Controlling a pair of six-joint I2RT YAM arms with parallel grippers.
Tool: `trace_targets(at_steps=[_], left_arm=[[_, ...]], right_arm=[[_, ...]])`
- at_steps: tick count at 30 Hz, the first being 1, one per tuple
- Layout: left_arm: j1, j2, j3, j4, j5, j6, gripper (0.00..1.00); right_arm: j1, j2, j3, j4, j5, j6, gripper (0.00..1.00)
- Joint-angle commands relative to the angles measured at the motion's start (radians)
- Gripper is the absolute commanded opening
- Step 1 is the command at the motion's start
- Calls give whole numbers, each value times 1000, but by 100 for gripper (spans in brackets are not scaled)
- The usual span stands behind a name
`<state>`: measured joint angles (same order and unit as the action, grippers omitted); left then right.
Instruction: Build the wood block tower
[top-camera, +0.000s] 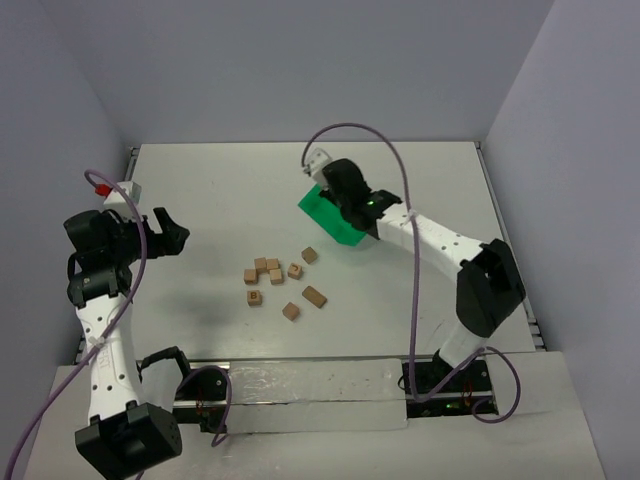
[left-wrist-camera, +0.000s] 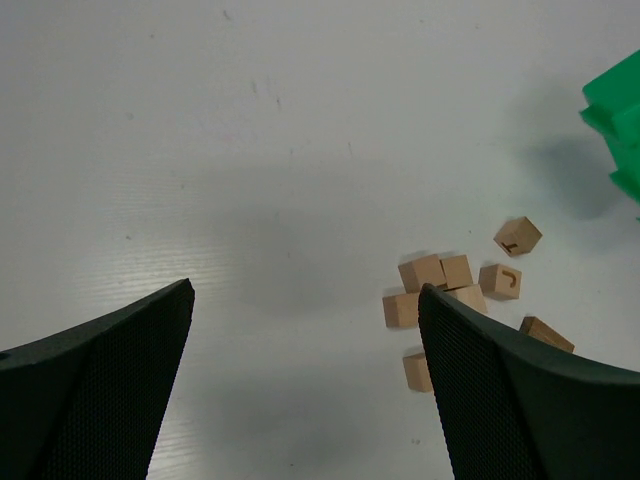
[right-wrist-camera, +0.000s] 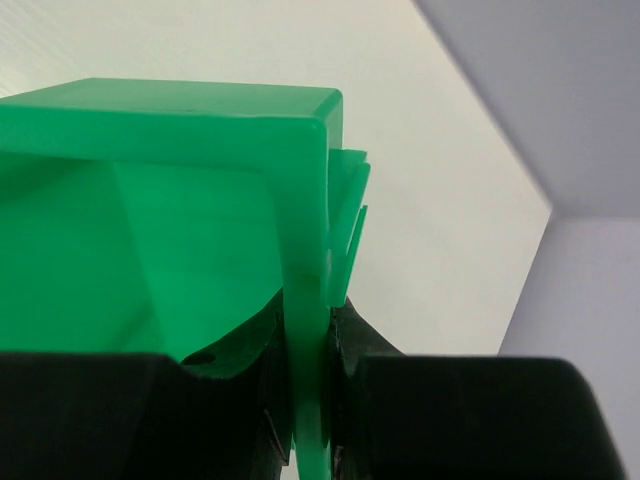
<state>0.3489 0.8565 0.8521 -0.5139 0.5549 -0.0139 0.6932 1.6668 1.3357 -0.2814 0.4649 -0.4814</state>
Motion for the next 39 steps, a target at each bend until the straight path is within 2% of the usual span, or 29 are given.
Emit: trace_targets(at_steps=[1,4,9,11,13,15,18,26,33,39], left_arm=[[7,-48,-10,8,126,69,99],[7,-56,-18,9,149,80,99],[7,-46,-18,8,192,81,97],[7,-40,-19,15,196,68,96],[7,-35,-23,21,206,53,95],[8,-35,-29,30,218,43,94],[7,-52,-42,53,226,25,93],[7,-72,-69,86,250,23,98],[7,-60,-74,114,246,-20,99],[7,-38,-71,138,238,-41,99]], right_arm=[[-154,-128,32,-224,-217,125,0],[-336,-178,12,-335,-384,119,0],[-589,-215,-30,-421,-534,60,0],[-672,-210,-33,-445,-577,27,0],[-841,-189,-27,-478,-642,-18,0],[-944,-160,-16,-521,-688,-53,0],[-1038,-103,0,-543,-730,-94,0],[-1206,35,33,-608,-812,-176,0],[-1288,116,39,-602,-805,-228,0],[-1321,120,-5,-584,-799,-256,0]])
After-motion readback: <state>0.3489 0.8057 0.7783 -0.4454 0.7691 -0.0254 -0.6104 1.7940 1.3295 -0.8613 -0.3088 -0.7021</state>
